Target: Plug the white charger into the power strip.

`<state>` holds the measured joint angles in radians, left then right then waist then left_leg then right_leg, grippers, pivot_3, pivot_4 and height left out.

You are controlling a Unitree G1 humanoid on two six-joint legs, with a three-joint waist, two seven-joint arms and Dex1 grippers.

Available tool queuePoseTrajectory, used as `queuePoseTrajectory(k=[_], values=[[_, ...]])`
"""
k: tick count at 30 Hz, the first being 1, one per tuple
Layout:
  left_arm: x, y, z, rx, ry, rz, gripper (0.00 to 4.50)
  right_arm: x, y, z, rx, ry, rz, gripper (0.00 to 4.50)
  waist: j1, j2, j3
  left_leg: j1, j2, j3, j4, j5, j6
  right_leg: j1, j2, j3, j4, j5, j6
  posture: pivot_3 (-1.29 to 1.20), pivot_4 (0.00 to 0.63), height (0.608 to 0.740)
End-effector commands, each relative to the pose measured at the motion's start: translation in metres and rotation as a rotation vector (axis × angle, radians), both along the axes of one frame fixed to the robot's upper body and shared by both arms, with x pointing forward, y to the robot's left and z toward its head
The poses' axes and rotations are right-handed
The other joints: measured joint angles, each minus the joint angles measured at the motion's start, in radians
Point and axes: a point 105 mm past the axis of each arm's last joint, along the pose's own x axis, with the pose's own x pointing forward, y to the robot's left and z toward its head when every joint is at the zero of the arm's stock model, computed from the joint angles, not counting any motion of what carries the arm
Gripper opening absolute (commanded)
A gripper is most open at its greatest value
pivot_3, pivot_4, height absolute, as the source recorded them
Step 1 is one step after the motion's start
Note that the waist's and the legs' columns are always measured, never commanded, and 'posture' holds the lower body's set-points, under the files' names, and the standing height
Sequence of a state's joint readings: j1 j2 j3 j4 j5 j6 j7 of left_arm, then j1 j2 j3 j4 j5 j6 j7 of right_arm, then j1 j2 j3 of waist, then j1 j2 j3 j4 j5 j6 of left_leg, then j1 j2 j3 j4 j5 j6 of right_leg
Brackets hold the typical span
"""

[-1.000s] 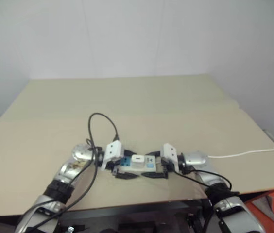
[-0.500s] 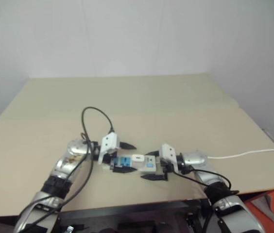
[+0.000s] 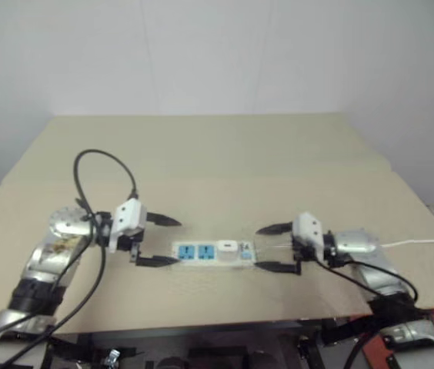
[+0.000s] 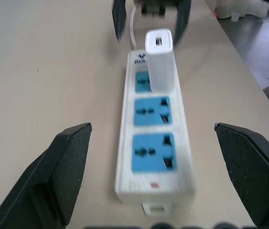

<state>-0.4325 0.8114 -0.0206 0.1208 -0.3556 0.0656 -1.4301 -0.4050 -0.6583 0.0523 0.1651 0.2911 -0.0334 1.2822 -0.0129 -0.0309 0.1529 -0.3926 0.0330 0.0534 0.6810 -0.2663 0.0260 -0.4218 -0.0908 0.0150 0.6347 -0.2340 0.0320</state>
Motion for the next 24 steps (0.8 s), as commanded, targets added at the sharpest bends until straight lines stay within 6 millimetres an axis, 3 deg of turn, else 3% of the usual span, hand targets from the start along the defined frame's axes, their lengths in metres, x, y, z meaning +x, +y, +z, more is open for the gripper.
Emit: queuePoseTrajectory(k=[1, 6, 10, 24], values=[[-0.002, 0.015, 0.023, -0.009, -0.079, 0.064, 4.50, -0.006, -0.015, 0.022, 0.018, -0.047, -0.033, 4.48, 0.001, 0.000, 0.001, 0.000, 0.000, 0.000, 0.000, 0.000, 0.000, 0.000, 0.000, 0.000, 0.000, 0.000, 0.000, 0.00, 0.150, 0.740], [-0.013, 0.046, 0.029, -0.001, -0.076, 0.199, 4.50, -0.022, -0.046, 0.032, -0.008, -0.031, -0.095, 4.48, 0.001, 0.000, 0.003, 0.000, 0.000, 0.001, 0.000, 0.000, 0.000, 0.000, 0.000, 0.000, -0.002, 0.000, 0.000, 0.00, 0.150, 0.740], [-0.026, 0.061, 0.025, 0.011, -0.056, 0.270, 4.50, -0.031, -0.058, 0.035, -0.017, -0.005, -0.122, 4.48, -0.001, 0.000, 0.005, 0.000, 0.001, 0.001, 0.000, 0.000, 0.000, 0.000, 0.000, 0.000, -0.002, 0.000, 0.000, 0.00, 0.150, 0.740], [-0.035, 0.046, 0.024, -0.028, -0.039, 0.283, 4.50, -0.031, -0.043, 0.025, 0.006, 0.023, -0.094, 4.48, 0.001, 0.000, 0.006, 0.001, 0.001, 0.005, 0.000, 0.000, -0.001, 0.001, 0.000, 0.001, -0.002, 0.001, -0.001, 0.00, 0.150, 0.740]])
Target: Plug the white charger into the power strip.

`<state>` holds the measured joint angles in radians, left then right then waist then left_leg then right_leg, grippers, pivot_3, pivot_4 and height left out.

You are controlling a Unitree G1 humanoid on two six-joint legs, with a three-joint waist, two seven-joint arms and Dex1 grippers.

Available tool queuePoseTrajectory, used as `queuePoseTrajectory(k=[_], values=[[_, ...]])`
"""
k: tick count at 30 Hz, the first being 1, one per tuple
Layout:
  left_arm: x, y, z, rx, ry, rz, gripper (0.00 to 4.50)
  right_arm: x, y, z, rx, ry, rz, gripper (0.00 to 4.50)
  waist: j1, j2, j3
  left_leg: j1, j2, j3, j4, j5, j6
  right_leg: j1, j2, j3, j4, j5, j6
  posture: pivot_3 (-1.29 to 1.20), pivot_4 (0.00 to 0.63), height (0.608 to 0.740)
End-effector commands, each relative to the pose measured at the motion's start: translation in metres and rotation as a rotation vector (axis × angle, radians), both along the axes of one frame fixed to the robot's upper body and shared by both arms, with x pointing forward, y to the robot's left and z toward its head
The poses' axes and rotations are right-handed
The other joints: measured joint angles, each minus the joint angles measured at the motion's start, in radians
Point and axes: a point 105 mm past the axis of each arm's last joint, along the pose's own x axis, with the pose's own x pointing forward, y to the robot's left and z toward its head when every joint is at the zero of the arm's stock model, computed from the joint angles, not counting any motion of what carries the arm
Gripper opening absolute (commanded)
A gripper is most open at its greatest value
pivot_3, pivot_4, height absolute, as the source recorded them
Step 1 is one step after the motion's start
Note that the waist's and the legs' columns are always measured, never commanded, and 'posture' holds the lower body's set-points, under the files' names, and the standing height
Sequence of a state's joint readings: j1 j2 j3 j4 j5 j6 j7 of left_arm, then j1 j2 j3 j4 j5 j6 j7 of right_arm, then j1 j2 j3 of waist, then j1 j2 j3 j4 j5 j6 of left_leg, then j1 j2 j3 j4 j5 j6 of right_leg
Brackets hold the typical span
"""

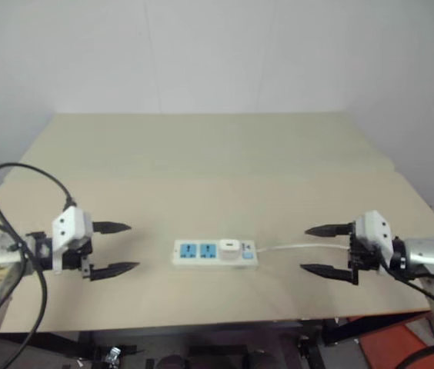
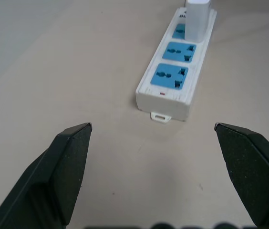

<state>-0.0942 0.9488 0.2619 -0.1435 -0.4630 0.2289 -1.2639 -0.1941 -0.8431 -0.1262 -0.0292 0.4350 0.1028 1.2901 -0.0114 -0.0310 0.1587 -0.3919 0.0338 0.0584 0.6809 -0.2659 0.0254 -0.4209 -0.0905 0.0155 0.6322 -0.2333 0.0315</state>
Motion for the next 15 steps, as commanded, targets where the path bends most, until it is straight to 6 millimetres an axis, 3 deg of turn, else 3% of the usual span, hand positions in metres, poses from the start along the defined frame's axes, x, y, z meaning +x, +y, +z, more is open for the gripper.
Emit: queuePoseTrajectory(k=[1, 6, 15], values=[[-0.002, -0.003, 0.012, -0.009, -0.042, -0.004, 4.50, 0.002, 0.008, 0.007, 0.021, -0.034, 0.020, 4.48, 0.000, 0.000, 0.000, 0.000, 0.000, 0.000, 0.000, 0.000, 0.000, 0.000, 0.000, 0.000, 0.000, 0.000, 0.000, 0.00, 0.150, 0.740], [-0.001, -0.011, 0.015, -0.023, -0.055, -0.024, 4.50, 0.006, 0.026, 0.006, 0.069, -0.038, 0.047, 4.48, -0.001, 0.000, 0.000, 0.001, 0.000, 0.000, 0.000, 0.000, 0.000, 0.000, 0.001, 0.000, 0.000, 0.000, 0.000, 0.00, 0.150, 0.740], [0.003, -0.024, 0.014, -0.043, -0.050, -0.079, 4.50, 0.009, 0.037, -0.002, 0.079, -0.027, 0.071, 4.48, 0.001, 0.000, 0.000, 0.000, 0.000, 0.002, 0.000, 0.000, 0.000, 0.000, 0.000, 0.000, 0.001, 0.000, 0.000, 0.00, 0.150, 0.740]])
